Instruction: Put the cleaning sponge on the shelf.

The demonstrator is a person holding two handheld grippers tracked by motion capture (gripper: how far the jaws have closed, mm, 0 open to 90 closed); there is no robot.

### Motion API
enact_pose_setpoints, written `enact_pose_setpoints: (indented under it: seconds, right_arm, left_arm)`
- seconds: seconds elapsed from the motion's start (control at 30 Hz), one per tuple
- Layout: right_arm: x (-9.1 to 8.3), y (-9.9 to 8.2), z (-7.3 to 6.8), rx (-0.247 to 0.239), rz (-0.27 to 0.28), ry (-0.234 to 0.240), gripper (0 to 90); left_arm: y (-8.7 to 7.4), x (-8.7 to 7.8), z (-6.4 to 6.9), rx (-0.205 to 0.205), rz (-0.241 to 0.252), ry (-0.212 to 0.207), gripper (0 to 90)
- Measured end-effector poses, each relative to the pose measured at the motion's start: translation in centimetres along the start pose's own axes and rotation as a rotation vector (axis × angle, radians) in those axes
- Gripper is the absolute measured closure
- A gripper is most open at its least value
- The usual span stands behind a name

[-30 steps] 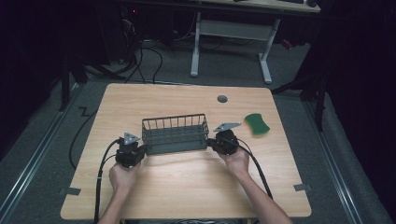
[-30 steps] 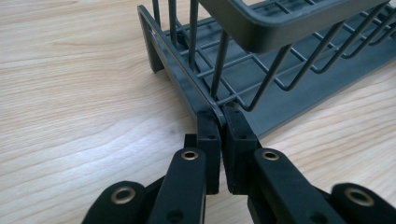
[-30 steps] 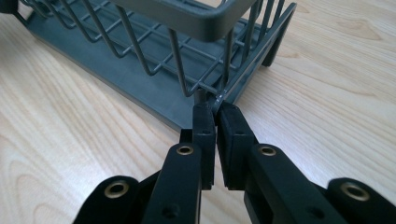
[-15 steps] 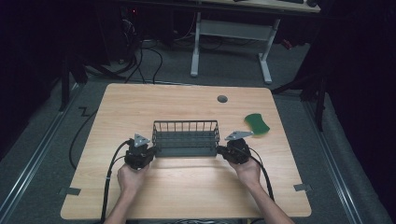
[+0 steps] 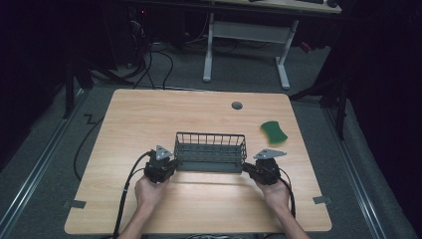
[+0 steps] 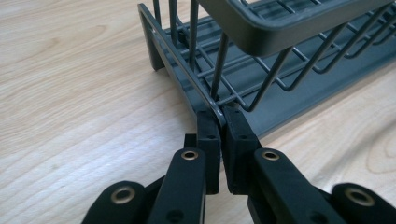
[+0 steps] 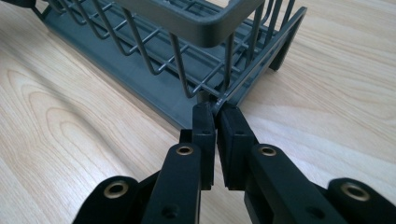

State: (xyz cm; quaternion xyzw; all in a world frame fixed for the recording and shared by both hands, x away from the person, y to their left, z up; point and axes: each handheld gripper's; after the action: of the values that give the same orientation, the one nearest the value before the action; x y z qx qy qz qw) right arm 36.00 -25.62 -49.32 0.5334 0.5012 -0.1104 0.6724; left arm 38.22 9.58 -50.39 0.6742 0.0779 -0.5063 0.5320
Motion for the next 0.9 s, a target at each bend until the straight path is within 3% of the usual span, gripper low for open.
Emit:
enact_pose_setpoints:
  seconds: [0.17, 0.23, 0.53, 0.7, 0.9]
  right_arm:
    - [-0.2, -0.6, 0.3, 0.025, 0.011, 0.020, 85.2]
    - [-0.2, -0.7, 0.3, 0.026, 0.018, 0.024, 80.9]
    - [-0.6, -1.4, 0.8, 0.060, 0.053, 0.032, 52.5]
    - [-1.5, -2.4, 1.5, 0.083, 0.099, 0.007, 40.8]
    - [-2.4, -3.4, 2.8, 0.121, 0.128, -0.035, 38.9]
  left_arm:
    - [-0.1, -0.1, 0.2, 0.003, -0.002, -0.011, 85.8]
    - [-0.2, -0.2, 0.3, 0.001, 0.000, -0.003, 84.3]
    - [-1.9, -0.8, -1.1, -0.060, 0.019, 0.005, 49.6]
    - [-2.9, -1.5, -2.1, -0.080, 0.033, 0.017, 40.7]
    - [-3.9, -2.0, -3.1, -0.095, 0.043, 0.021, 37.4]
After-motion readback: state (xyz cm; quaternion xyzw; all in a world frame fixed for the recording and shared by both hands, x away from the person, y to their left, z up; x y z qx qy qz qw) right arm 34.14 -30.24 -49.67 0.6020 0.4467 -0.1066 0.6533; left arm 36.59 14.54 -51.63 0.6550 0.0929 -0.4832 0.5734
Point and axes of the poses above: each handheld gripper's, and its own axes: x roughly forward along the jaws, y roughly out of its top, z roughly to its right, and after that the axes turned 8 degrees about -z, right-handed
